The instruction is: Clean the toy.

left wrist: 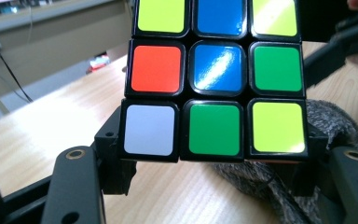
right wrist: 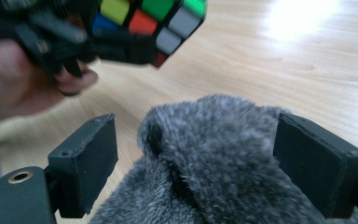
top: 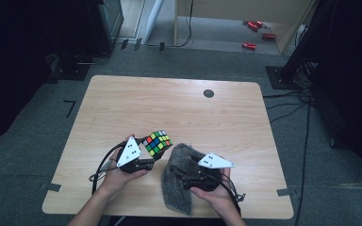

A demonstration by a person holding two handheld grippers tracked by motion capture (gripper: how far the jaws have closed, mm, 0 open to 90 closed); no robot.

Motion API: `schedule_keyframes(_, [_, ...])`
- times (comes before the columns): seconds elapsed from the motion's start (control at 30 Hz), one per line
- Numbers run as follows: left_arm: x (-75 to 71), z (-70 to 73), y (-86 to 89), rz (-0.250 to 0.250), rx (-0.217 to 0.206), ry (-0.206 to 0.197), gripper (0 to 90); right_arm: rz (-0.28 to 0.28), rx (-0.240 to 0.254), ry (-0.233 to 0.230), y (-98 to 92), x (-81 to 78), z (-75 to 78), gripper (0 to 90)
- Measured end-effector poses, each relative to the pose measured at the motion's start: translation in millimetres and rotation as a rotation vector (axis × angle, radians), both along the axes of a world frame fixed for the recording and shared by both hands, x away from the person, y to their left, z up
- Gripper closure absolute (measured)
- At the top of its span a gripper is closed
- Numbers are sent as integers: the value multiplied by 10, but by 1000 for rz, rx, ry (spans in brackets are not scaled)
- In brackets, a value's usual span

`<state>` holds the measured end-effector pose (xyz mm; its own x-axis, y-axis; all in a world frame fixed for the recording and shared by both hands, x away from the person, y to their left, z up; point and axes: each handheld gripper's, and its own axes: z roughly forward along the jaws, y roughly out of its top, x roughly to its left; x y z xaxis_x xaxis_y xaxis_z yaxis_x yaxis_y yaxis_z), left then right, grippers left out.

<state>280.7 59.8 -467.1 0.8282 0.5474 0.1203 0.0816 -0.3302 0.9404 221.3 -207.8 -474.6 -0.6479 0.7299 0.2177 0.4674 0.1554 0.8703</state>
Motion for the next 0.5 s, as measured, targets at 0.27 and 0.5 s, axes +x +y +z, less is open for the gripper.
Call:
schedule_keyframes(0.27, [-20, 42, 3, 31, -6, 77, 348, -44, -238, 58, 180, 81, -230, 237])
schedule_keyframes(0.5, [-116, 47, -99, 39, 12, 70, 349, 6, -209, 141, 41, 149, -314, 698])
